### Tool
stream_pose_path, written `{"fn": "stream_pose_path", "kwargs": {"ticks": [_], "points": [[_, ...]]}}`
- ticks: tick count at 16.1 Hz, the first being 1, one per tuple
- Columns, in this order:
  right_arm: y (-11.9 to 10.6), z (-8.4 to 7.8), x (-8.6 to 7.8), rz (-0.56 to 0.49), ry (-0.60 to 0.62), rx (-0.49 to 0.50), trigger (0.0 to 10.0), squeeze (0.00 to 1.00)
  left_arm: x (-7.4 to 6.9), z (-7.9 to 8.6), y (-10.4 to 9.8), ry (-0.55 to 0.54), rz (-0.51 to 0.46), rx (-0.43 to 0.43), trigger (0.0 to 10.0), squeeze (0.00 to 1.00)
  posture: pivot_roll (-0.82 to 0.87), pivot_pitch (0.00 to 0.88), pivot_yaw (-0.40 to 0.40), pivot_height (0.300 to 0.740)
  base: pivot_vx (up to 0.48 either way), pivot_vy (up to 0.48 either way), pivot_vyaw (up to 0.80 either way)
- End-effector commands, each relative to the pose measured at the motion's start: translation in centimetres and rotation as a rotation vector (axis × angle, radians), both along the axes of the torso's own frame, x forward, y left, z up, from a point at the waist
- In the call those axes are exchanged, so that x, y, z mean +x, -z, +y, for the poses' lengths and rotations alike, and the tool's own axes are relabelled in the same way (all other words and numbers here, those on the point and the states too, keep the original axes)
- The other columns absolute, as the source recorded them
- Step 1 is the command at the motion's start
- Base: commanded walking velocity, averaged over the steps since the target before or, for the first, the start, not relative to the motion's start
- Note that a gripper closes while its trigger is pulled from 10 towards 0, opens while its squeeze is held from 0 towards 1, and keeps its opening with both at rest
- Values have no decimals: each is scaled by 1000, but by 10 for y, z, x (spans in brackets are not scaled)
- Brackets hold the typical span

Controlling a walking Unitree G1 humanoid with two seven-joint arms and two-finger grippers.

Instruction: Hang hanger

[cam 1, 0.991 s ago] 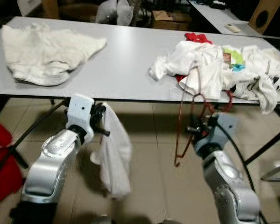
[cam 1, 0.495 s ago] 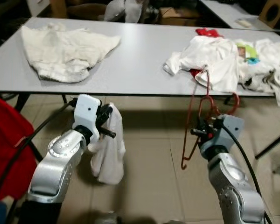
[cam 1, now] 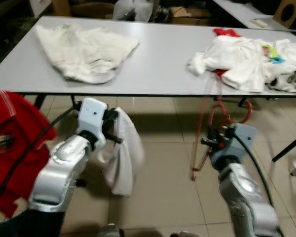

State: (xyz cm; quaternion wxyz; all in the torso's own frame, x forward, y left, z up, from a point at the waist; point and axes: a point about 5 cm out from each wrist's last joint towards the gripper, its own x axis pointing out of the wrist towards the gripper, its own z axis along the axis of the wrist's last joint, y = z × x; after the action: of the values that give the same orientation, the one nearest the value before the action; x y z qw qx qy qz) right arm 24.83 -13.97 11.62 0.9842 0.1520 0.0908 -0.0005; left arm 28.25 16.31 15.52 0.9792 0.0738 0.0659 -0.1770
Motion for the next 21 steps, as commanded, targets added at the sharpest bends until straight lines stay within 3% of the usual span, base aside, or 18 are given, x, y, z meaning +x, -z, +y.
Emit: {"fn": "stream_pose_path", "kwargs": {"ticks": [1, 9, 15, 21], "points": [[-2, -7, 0, -8, 25, -9, 10000, 0, 1, -5, -4, 5, -15, -29, 10000, 0, 73, 52, -39, 740, 0, 0, 0], [-1, -17, -6, 13, 17, -42, 10000, 0, -4, -10, -7, -9, -59, -80, 10000, 0, 43, 73, -43, 740, 0, 0, 0], [-2, -23, -4, 9, 41, -48, 10000, 0, 4, -24, -14, 26, -78, -121, 10000, 0, 50, 64, -32, 740, 267, 0, 0], [-11, -19, 2, -29, 10, -51, 10000, 0, 2, -19, -12, 7, -71, -114, 10000, 0, 45, 81, -31, 740, 329, 0, 0]]}}
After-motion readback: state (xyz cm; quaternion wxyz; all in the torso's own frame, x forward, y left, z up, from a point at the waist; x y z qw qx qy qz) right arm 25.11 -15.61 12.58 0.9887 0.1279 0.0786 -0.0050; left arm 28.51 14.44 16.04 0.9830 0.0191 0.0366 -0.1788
